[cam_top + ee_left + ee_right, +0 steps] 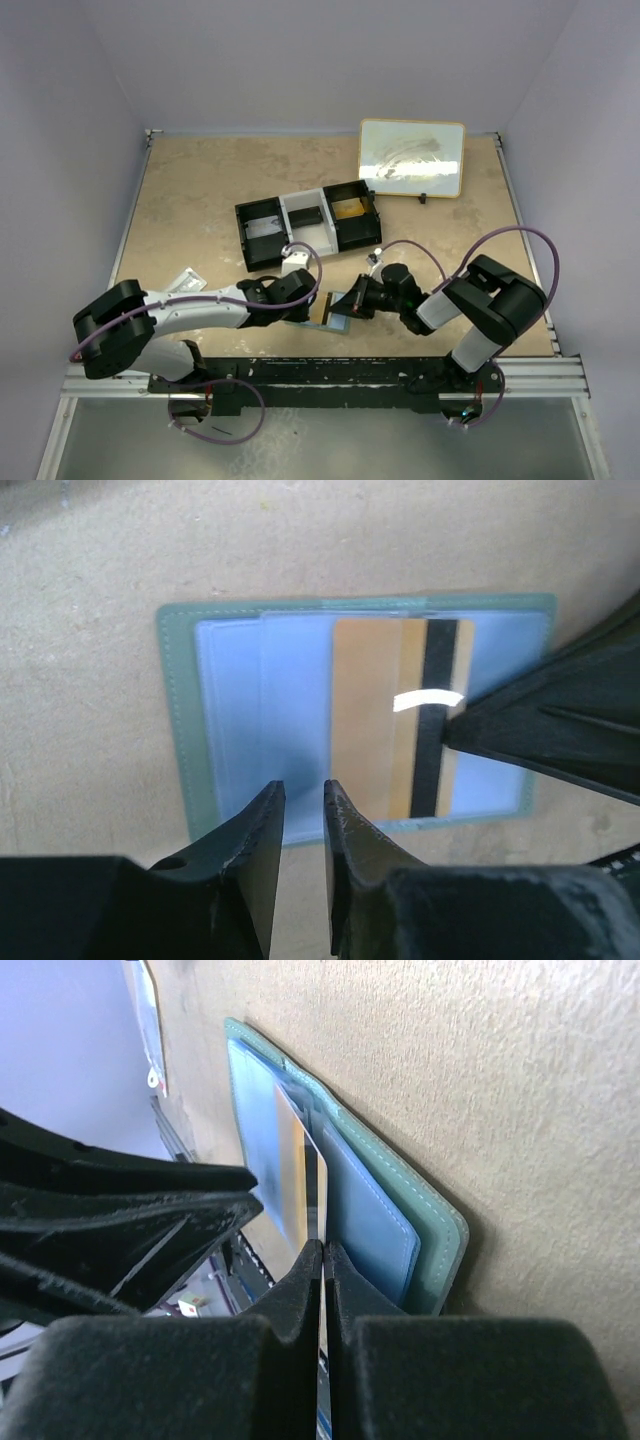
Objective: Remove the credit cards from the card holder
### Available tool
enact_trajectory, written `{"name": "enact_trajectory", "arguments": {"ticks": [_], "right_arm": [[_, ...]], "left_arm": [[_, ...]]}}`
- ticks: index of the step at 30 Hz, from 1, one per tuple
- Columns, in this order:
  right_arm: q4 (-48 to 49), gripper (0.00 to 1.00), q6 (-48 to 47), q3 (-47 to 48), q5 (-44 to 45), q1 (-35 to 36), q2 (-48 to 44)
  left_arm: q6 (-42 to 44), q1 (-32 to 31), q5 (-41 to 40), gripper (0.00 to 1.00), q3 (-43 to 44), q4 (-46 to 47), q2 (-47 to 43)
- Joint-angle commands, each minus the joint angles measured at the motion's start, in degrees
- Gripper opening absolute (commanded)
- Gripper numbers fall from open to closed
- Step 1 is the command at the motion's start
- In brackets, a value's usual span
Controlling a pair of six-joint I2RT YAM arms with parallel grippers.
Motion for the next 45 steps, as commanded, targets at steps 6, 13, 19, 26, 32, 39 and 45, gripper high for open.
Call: {"name": "enact_trajectory", "arguments": {"ticks": [6, 13, 19, 26, 32, 39, 45], "right_arm": [[-0.2, 0.02, -1.1, 0.9, 0.2, -0.3, 1.9], [0.1, 0.02, -0.9, 0.1, 0.5, -0.3, 1.1], [-0.7, 0.03, -1.0, 0.2, 0.8, -0.3, 0.1], [-2.9, 0.04, -1.1, -0.1, 2.3, -0.3, -2.7], [-2.4, 0.05, -1.3, 0.7, 1.6, -0.3, -2.6], [0.0, 0.12, 0.7, 1.3, 1.0, -0.3, -1.5], [3.7, 0.21, 1.4, 1.7, 0.8, -0.3, 0.7]], "left_arm": [[4.7, -1.8, -0.2, 0.3, 11.8, -2.3, -1.2], [3.1, -1.8, 0.4, 0.28, 11.2, -2.4, 5.8], [1.2, -1.9, 0.0, 0.24, 8.6, -1.8, 5.9], [-0.7, -1.9, -2.3, 0.22, 6.4, -3.2, 5.7], [-1.3, -1.8, -1.8, 0.18, 7.5, -2.9, 9.3], [-1.0, -2.1, -1.3, 0.15, 7.8, -3.1, 9.9], [-2.0, -2.2, -0.7, 0.14, 5.8, -1.7, 8.8]]}}
